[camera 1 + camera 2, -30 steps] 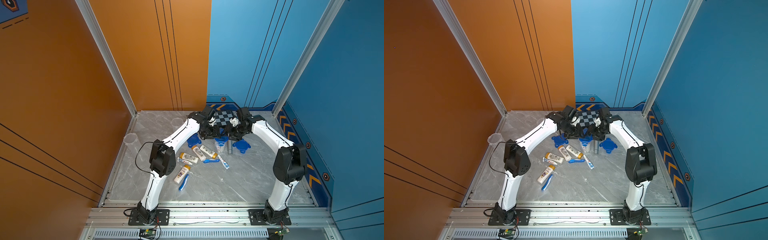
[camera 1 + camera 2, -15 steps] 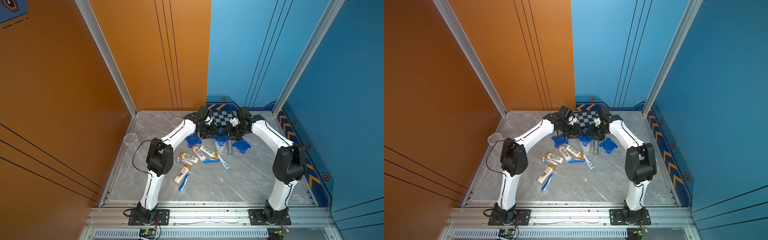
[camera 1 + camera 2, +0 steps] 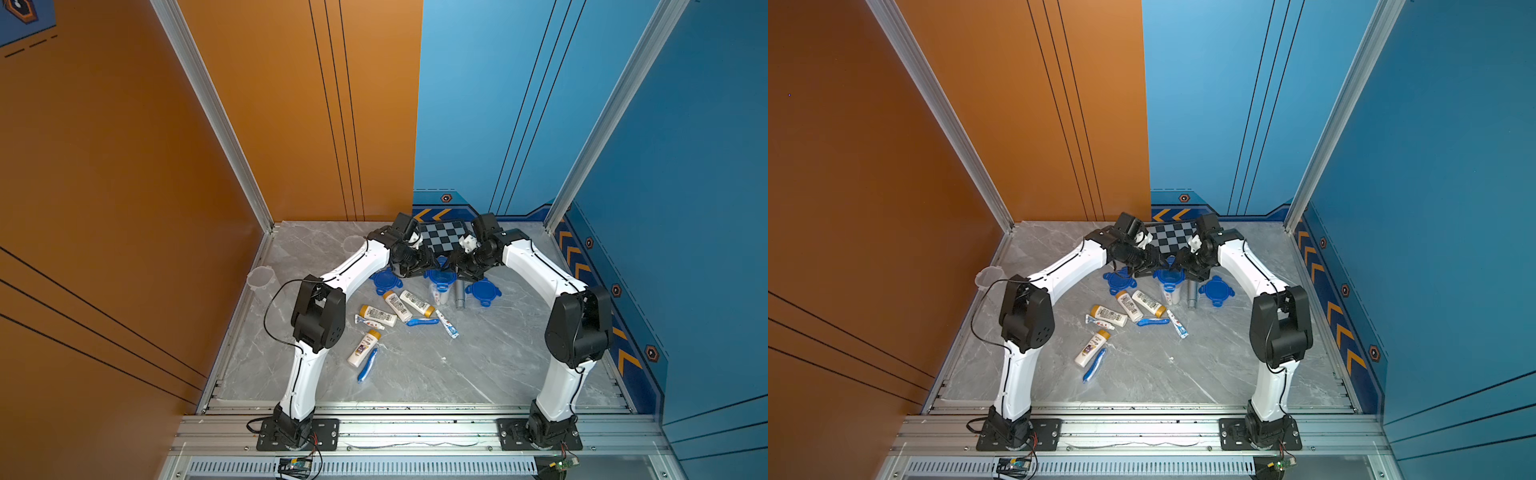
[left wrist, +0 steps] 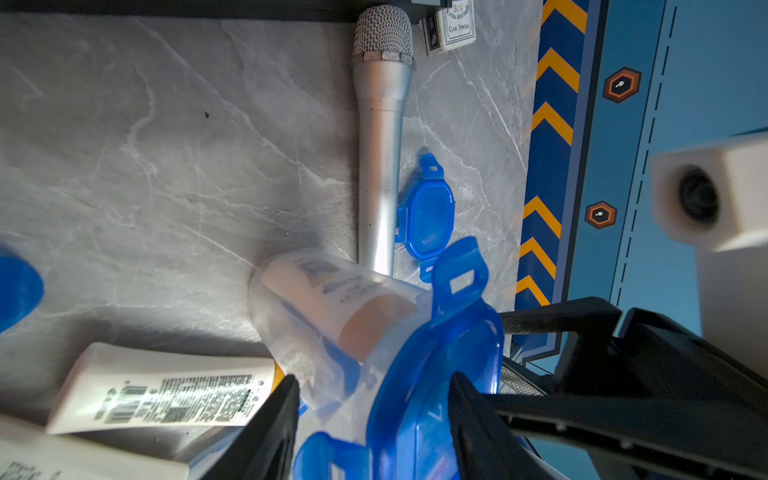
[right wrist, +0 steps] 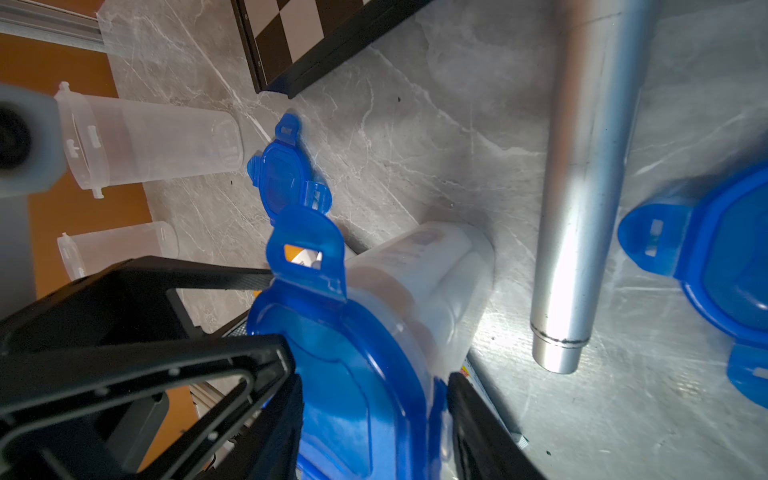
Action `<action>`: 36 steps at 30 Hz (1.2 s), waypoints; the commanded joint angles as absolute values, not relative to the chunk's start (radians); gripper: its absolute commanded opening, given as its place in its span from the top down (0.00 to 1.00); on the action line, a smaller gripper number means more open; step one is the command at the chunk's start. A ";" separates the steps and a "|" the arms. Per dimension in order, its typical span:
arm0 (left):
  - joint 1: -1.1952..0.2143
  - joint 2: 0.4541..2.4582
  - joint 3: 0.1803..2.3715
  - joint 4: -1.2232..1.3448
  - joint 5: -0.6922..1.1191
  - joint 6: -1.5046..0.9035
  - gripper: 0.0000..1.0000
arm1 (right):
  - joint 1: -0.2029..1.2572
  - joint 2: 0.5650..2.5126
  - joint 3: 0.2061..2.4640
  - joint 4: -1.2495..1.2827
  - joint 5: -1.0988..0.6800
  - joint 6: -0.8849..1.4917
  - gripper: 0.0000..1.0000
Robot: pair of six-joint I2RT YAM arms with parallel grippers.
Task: Pack away toiletry kits
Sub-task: Close the fastener on the container.
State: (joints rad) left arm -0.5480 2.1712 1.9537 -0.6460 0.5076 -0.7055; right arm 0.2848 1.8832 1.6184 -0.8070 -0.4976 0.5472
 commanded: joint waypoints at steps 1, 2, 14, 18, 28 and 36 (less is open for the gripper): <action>-0.547 2.139 1.968 -0.733 0.454 -0.621 0.39 | 0.322 1.967 1.577 -0.910 -0.441 0.523 0.44; -0.545 2.135 1.976 -0.760 0.434 -0.598 0.39 | 0.322 1.967 1.577 -0.912 -0.437 0.519 0.44; -0.593 2.145 2.130 -0.995 0.254 -0.457 0.38 | 0.319 1.966 1.579 -0.923 -0.428 0.512 0.44; -0.601 2.148 2.135 -0.997 0.293 -0.465 0.39 | 0.318 1.962 1.578 -0.926 -0.423 0.512 0.43; -0.603 2.207 2.186 -0.994 0.373 -0.495 0.40 | 0.325 1.962 1.576 -0.929 -0.418 0.516 0.43; -0.598 2.201 2.140 -0.933 0.415 -0.534 0.42 | 0.323 1.961 1.579 -0.929 -0.417 0.518 0.43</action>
